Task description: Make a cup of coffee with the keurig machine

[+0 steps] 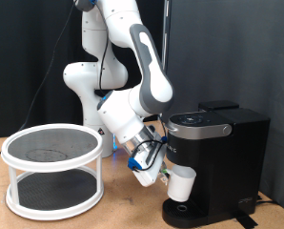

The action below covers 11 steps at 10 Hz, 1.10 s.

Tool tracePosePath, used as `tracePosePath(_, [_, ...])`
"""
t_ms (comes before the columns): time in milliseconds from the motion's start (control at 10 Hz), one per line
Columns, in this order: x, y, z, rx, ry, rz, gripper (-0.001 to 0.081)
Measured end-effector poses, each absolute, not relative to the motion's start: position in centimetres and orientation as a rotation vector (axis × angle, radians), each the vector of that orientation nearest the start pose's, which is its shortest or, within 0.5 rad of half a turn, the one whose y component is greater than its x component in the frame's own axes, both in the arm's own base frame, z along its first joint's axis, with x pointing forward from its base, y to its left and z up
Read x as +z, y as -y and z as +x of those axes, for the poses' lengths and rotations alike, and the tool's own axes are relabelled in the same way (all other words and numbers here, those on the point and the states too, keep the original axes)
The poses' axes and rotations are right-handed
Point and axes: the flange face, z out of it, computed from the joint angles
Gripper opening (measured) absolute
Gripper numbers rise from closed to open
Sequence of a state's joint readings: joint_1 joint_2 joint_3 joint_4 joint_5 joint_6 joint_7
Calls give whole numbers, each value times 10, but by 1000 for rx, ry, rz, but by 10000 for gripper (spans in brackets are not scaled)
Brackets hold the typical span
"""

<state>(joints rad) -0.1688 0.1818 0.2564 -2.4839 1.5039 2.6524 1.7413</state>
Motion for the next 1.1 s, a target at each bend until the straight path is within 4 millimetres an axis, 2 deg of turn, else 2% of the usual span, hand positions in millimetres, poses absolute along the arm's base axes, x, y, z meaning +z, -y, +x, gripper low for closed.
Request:
tracePosePath(500, [191,-21,451,765,-2649,-109,7])
tracePosePath(600, [191,-21,451,758,-2637,-105,93])
tracePosePath(700, [189,-21,450,756,-2621,-104,93])
tracePosePath(900, [188,-19,449,751,-2593,-112,455])
tracePosePath(1000, [188,-17,447,762,-2589,-111,455])
tracePosePath(1100, [187,-13,445,772,-2588,-107,589])
